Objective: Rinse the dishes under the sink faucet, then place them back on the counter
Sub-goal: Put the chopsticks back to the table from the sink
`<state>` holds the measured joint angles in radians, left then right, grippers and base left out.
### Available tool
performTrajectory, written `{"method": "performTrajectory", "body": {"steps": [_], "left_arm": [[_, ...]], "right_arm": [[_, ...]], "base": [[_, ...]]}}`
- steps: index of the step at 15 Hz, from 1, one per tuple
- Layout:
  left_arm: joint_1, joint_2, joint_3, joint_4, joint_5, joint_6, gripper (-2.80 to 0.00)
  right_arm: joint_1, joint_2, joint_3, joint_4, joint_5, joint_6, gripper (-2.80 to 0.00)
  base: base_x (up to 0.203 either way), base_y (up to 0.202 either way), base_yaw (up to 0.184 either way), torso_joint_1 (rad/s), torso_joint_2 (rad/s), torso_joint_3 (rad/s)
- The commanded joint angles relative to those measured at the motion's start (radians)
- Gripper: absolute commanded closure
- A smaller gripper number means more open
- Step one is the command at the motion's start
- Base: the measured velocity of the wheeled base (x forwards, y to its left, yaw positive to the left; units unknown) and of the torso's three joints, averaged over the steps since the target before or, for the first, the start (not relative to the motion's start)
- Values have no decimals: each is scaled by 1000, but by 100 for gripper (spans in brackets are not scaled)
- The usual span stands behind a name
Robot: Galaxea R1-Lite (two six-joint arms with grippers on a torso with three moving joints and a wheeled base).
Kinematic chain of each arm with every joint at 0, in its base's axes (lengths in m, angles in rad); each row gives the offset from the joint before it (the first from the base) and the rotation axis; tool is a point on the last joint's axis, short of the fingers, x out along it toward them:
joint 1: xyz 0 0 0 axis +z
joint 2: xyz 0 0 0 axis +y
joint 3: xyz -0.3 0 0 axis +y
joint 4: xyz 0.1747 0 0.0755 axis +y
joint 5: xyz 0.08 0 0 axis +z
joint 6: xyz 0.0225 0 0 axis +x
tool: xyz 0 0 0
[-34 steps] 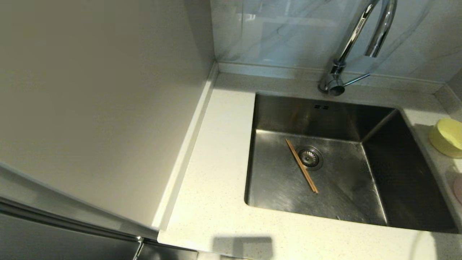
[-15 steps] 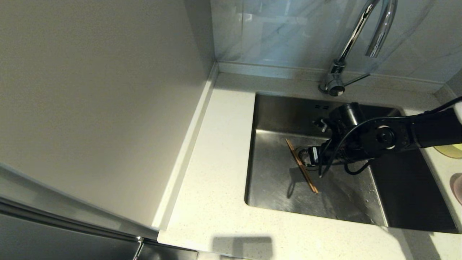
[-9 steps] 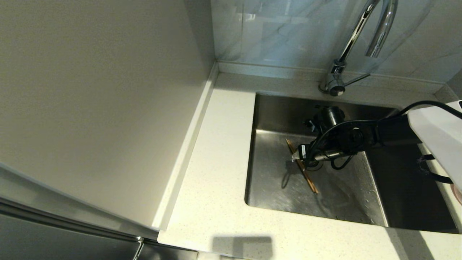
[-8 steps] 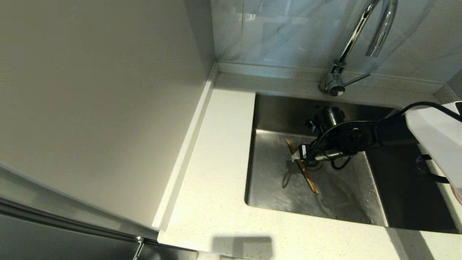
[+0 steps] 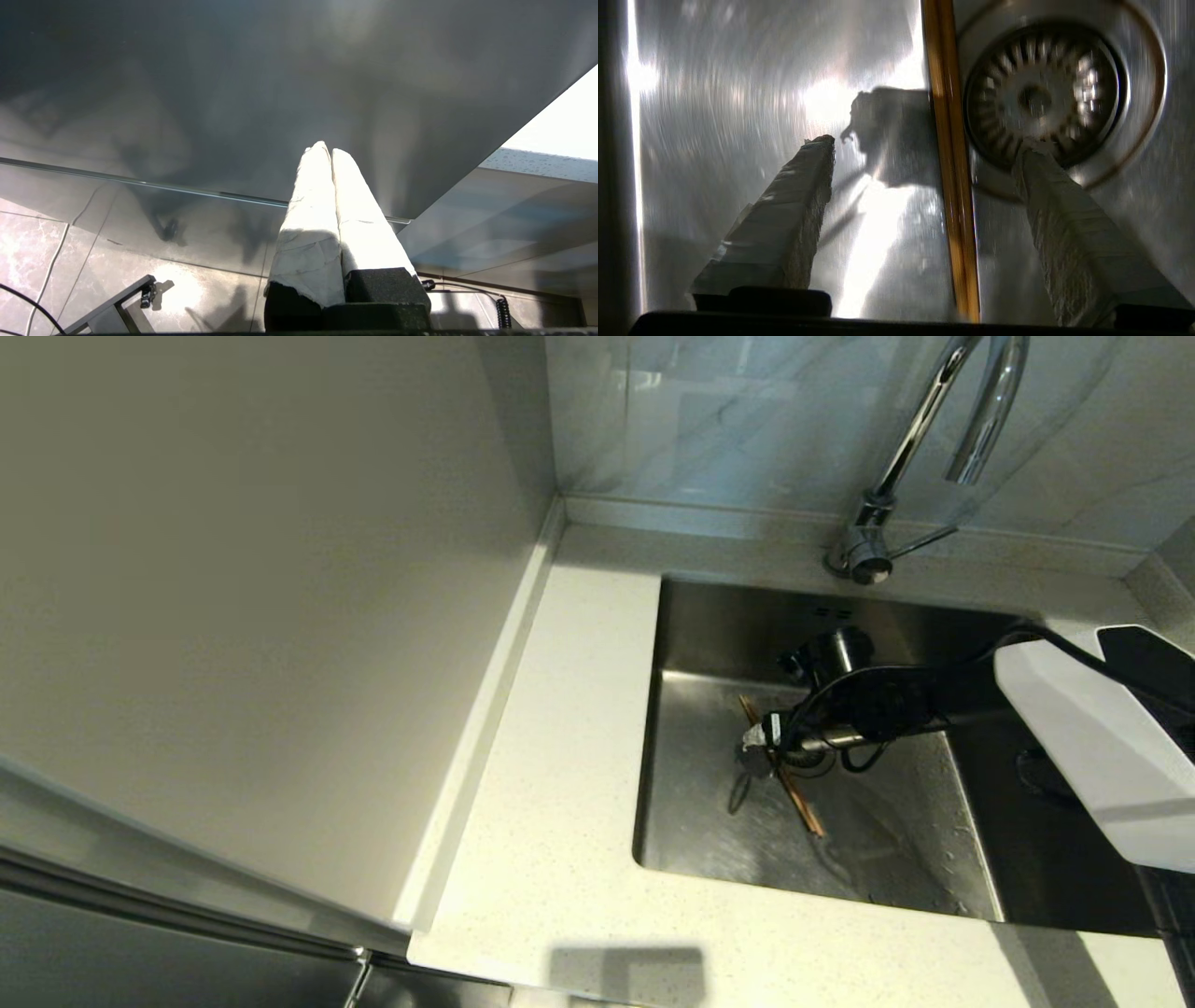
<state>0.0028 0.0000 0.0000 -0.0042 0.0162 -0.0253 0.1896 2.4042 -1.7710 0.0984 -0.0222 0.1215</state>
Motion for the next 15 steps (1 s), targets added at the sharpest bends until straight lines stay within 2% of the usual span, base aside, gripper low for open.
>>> {"method": "performTrajectory", "body": {"steps": [1,5,11,12,15], "left_arm": [[0,-3,0,0,1,-1,0],[0,-3,0,0,1,-1,0],[0,-3,0,0,1,-1,0],[0,-3,0,0,1,-1,0],[0,-3,0,0,1,-1,0]], "right_arm": [[1,74,-53,-22,-1,0,-280],[-2,139,-105,-26,-33,0,-280],[-24,167,-108,-26,-33,-11,-280],[-25,168,-111,-25,-33,-10,0],[-27,171,-111,-8,-33,-9,0]], "base": [[0,0,0,0,0,0],[0,0,0,0,0,0],[0,0,0,0,0,0],[0,0,0,0,0,0],[0,0,0,0,0,0]]}}
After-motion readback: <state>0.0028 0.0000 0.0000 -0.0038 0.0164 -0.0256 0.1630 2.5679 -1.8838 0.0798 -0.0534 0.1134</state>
